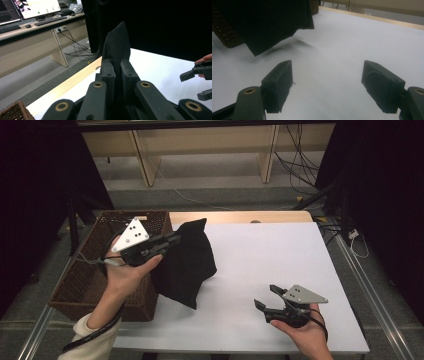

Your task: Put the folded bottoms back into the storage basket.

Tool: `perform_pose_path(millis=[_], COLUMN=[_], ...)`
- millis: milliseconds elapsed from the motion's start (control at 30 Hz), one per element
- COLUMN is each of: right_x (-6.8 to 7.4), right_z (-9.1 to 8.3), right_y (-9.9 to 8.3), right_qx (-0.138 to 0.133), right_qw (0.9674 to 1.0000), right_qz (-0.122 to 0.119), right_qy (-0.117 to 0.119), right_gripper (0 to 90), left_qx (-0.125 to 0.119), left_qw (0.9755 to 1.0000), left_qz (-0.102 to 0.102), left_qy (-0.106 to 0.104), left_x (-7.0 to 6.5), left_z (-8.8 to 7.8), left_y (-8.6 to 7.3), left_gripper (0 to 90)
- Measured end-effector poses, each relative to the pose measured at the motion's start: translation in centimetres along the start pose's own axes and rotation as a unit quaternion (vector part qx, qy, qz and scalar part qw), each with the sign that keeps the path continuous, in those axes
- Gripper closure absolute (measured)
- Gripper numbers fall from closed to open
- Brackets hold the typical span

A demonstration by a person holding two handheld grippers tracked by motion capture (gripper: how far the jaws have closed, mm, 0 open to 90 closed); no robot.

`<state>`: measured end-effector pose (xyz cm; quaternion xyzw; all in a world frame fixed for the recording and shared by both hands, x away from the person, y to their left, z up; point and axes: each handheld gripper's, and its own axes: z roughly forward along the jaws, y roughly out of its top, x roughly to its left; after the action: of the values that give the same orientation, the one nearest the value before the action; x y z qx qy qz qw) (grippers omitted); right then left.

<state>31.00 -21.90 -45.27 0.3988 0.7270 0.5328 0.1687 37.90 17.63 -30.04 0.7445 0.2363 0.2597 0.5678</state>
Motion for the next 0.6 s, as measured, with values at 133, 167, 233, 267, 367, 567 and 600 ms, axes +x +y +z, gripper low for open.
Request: perform_pose_path(millis=[133, 167, 233, 267, 367, 567, 600], right_x=[0.0, 0.0, -0.02, -0.03, -0.02, -0.03, -0.02], right_z=[0.01, 0.0, 0.04, 0.04, 0.0, 0.0, 0.0], right_y=[0.01, 0.01, -0.02, -0.02, 0.0, 0.0, 0.0], right_qx=[0.0, 0.001, 0.0, 0.0, 0.0, 0.0, 0.0], right_qw=[1.0, 1.0, 1.0, 1.0, 1.0, 1.0, 1.0], right_qz=[0.0, 0.001, -0.001, -0.002, 0.0, -0.001, 0.0], right_qy=[-0.001, 0.0, -0.001, -0.001, 0.0, -0.001, -0.001], right_gripper=[25.9, 25.9, 25.9, 25.9, 25.9, 25.9, 25.9], left_qx=[0.0, 0.0, 0.001, 0.0, 0.001, 0.0, 0.0], left_qw=[1.0, 1.0, 1.0, 1.0, 1.0, 1.0, 1.0], left_qz=[0.0, 0.001, 0.002, 0.001, 0.001, -0.001, -0.001], left_qy=[0.002, 0.002, 0.004, 0.005, 0.007, 0.01, 0.01], left_x=[0.16, 0.21, 0.26, 0.31, 0.45, 0.64, 0.67], left_z=[-0.1, -0.11, -0.14, -0.15, -0.23, -0.46, -0.5], left_y=[0.02, 0.03, 0.02, 0.0, 0.02, 0.1, 0.11], left_gripper=[82.8, 82.8, 82.8, 82.9, 82.8, 82.9, 82.9])
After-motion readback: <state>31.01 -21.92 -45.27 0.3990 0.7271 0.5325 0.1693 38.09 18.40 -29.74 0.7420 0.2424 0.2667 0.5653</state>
